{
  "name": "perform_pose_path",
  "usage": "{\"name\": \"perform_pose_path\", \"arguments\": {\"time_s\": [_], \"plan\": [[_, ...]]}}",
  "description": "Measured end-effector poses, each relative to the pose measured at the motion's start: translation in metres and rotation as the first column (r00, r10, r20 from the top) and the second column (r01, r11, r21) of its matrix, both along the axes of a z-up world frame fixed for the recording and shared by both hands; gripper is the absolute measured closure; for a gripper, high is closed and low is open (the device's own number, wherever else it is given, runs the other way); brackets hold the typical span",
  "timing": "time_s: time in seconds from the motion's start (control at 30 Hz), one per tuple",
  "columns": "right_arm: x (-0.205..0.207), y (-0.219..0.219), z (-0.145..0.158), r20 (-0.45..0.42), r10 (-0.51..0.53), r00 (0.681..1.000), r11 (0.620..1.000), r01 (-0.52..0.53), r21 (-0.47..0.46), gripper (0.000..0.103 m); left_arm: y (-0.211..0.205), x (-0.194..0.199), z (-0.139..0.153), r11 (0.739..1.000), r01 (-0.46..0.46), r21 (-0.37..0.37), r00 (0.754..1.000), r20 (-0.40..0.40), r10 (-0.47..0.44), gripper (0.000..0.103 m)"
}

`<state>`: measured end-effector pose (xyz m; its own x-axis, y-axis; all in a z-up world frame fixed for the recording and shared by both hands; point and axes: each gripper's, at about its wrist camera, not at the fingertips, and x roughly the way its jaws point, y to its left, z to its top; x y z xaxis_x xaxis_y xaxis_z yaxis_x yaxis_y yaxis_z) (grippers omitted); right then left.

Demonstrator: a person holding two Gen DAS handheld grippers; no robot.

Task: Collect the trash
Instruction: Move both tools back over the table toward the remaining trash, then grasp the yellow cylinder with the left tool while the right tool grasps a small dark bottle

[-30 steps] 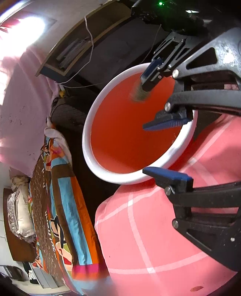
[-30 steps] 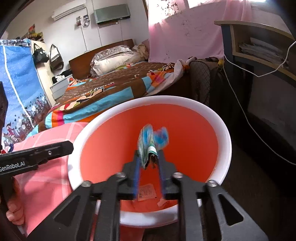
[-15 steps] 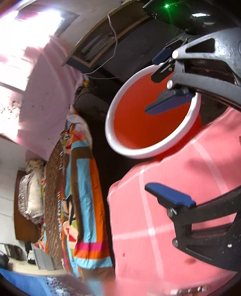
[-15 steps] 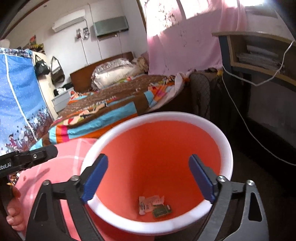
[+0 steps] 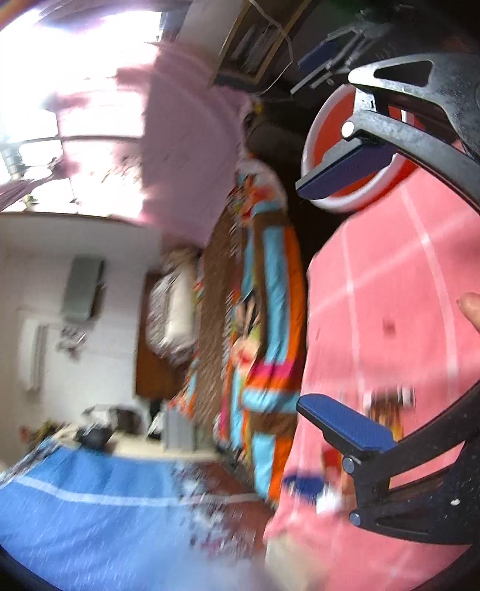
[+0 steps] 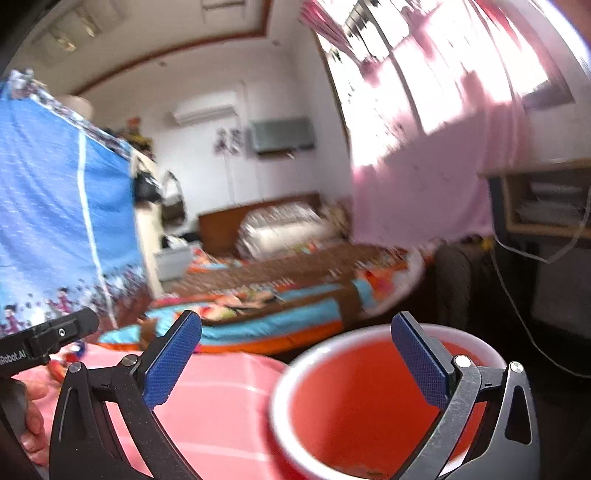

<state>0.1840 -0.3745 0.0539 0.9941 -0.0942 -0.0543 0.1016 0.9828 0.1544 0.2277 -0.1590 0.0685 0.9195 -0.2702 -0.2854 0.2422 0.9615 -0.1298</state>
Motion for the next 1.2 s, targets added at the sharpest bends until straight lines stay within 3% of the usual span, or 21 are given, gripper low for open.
{"name": "perform_pose_path", "arguments": {"time_s": [0.13, 0.33, 0.6, 0.87, 1.03, 1.07, 1.13, 1.2], "plan": [[-0.006, 0.03, 0.01, 0.086, 0.067, 0.994, 0.997, -0.064, -0.034, 0.0, 0.042, -0.025, 0.006, 0.994, -0.108, -0.014, 0.991, 0.084, 0.109, 0.0], [-0.009, 0.066, 0.017, 0.156, 0.176, 0.972, 0.984, -0.172, -0.041, 0.0, 0.092, -0.048, 0.011, 0.975, -0.222, -0.008, 0.964, 0.146, 0.22, 0.0], [-0.003, 0.123, 0.012, 0.172, 0.274, 0.946, 0.953, -0.243, -0.181, 0.0, 0.146, -0.059, 0.003, 0.95, -0.313, -0.01, 0.938, 0.155, 0.311, 0.0], [0.013, 0.157, -0.004, 0.069, 0.306, 0.95, 0.918, -0.275, -0.286, 0.0, 0.177, -0.049, -0.004, 0.945, -0.313, -0.091, 0.938, 0.127, 0.323, 0.0], [0.031, 0.163, -0.01, -0.068, 0.329, 0.942, 0.905, -0.335, -0.262, 0.002, 0.169, -0.031, -0.013, 0.957, -0.286, -0.042, 0.957, 0.028, 0.288, 0.0], [0.038, 0.166, -0.012, -0.119, 0.329, 0.937, 0.903, -0.349, -0.249, 0.004, 0.168, -0.024, -0.015, 0.962, -0.271, -0.033, 0.963, -0.007, 0.27, 0.0], [0.048, 0.166, -0.017, -0.194, 0.346, 0.918, 0.895, -0.385, -0.225, 0.025, 0.166, -0.014, -0.02, 0.967, -0.254, -0.017, 0.966, -0.066, 0.252, 0.002], [0.058, 0.169, -0.022, -0.269, 0.367, 0.891, 0.885, -0.423, -0.193, 0.031, 0.164, -0.001, -0.028, 0.975, -0.222, -0.003, 0.965, -0.146, 0.22, 0.009]]}}
